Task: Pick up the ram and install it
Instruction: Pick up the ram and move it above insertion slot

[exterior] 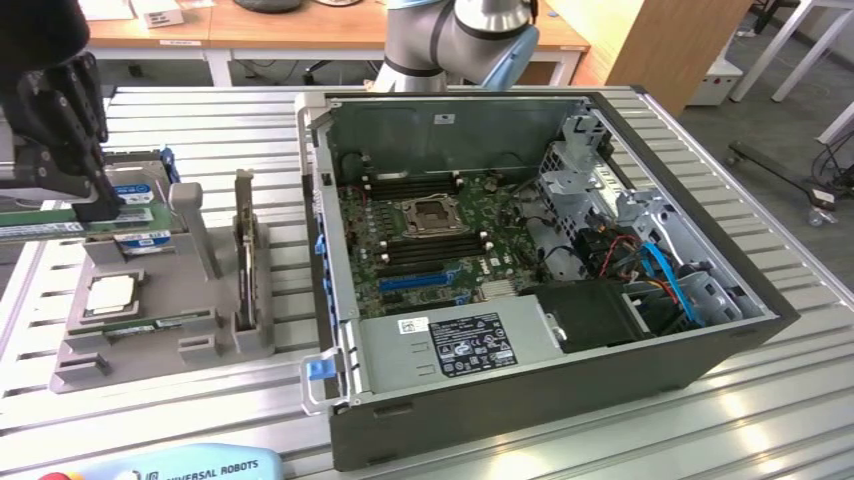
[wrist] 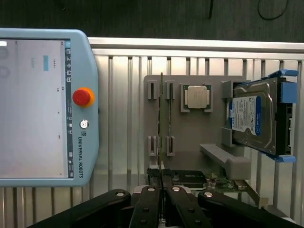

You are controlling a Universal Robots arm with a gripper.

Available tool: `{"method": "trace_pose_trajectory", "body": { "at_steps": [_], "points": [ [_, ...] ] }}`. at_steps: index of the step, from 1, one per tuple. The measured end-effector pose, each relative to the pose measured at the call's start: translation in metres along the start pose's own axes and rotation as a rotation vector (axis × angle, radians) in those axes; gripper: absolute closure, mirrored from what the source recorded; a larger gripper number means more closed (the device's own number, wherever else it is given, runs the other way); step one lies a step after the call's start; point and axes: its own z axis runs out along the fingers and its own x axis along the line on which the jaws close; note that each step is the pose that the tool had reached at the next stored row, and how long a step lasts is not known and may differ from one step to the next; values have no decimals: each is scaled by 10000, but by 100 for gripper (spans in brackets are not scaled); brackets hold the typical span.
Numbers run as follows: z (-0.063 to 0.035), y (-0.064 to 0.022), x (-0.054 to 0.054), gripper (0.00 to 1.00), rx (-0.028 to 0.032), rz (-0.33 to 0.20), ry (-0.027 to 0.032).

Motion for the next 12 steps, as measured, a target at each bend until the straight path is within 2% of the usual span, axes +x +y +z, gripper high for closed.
{"method": "trace_pose_trajectory", "body": {
  "at_steps": [4,12],
  "points": [
    [-3,-133,0,88,-1,-2,1],
    [-11,-482,-4,88,-2,-1,1]
  ]
}}
